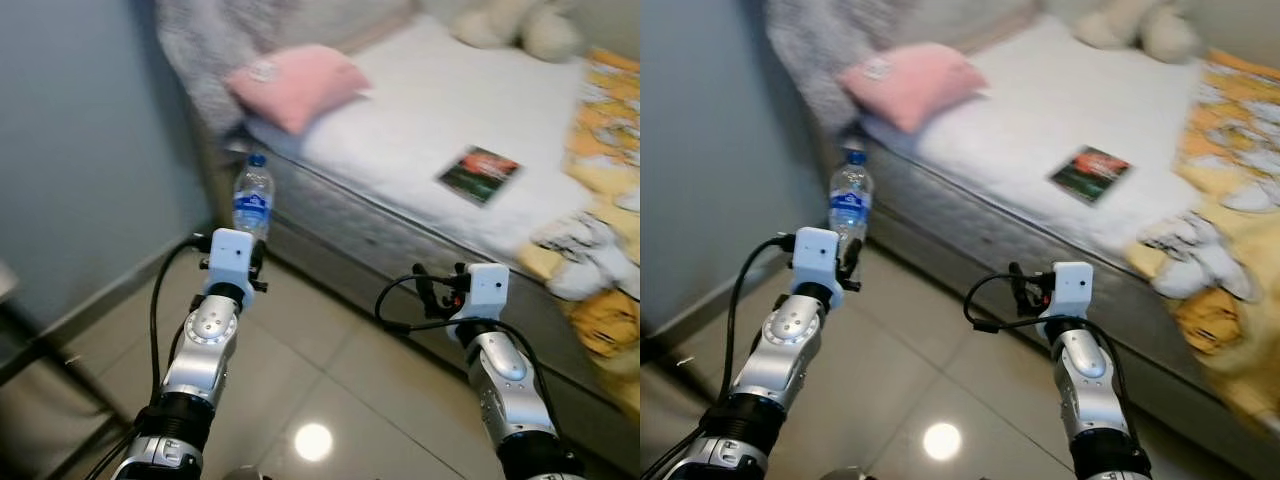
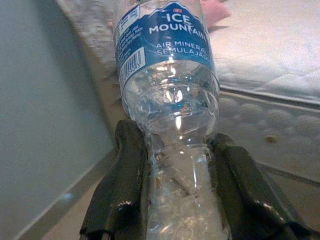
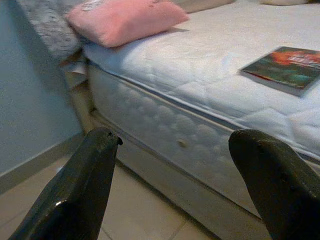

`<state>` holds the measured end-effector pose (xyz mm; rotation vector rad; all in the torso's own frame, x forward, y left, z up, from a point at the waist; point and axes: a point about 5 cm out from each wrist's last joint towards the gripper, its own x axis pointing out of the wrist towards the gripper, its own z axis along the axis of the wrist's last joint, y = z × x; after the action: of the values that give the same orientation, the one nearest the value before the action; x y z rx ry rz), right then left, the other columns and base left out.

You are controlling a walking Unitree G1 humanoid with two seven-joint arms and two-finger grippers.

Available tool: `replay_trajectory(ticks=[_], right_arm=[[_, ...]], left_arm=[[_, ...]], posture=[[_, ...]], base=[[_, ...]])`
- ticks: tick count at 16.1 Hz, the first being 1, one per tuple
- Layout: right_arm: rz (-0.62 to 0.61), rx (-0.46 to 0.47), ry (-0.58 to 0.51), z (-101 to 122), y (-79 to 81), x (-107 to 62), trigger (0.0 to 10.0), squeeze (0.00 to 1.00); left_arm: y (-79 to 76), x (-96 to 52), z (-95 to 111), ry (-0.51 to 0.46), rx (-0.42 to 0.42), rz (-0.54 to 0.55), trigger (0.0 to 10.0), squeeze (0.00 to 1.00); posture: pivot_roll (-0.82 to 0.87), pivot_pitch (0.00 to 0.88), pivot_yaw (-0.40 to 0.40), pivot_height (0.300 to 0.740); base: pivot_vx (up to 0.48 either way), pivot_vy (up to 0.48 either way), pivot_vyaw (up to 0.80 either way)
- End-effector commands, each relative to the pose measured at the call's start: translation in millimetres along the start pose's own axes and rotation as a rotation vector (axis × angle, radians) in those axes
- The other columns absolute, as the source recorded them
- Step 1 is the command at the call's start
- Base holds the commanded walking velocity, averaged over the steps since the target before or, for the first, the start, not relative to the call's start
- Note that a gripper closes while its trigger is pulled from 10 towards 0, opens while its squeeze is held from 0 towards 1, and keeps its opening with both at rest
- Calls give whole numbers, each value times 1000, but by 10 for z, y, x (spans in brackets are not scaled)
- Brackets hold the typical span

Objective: Clean up the room

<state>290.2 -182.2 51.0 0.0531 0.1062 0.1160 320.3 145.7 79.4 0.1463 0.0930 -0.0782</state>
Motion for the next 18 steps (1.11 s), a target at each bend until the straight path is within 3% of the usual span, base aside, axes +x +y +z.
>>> replay_trajectory(ticks=[1, 7, 10, 14, 18], right_arm=[[9, -21, -16, 31, 11, 15, 10000, 0], [-20, -11, -28, 48, -90, -14, 10000, 0], [3, -13, -18, 21, -90, -85, 10000, 0], [-37, 9, -16, 20, -190, -151, 10000, 0], [-91, 23, -17, -25, -244, -257, 10000, 0]], left_arm=[[-10, 33, 102, -50, 7, 2, 10000, 0], [8, 13, 82, -50, -5, 28, 10000, 0], [-90, -69, 30, -49, -20, -4, 10000, 0], [-240, -152, 54, -102, -27, -137, 10000, 0], [-250, -176, 2, -77, -43, -195, 10000, 0]], posture=[[-32, 0, -34, 740], [-29, 0, -43, 740], [-25, 0, -63, 740], [-53, 0, -47, 740], [-85, 0, -9, 740]], base=[[0, -435, 444], [0, -444, 439], [0, -429, 431], [0, 0, 430], [0, 0, 430]])
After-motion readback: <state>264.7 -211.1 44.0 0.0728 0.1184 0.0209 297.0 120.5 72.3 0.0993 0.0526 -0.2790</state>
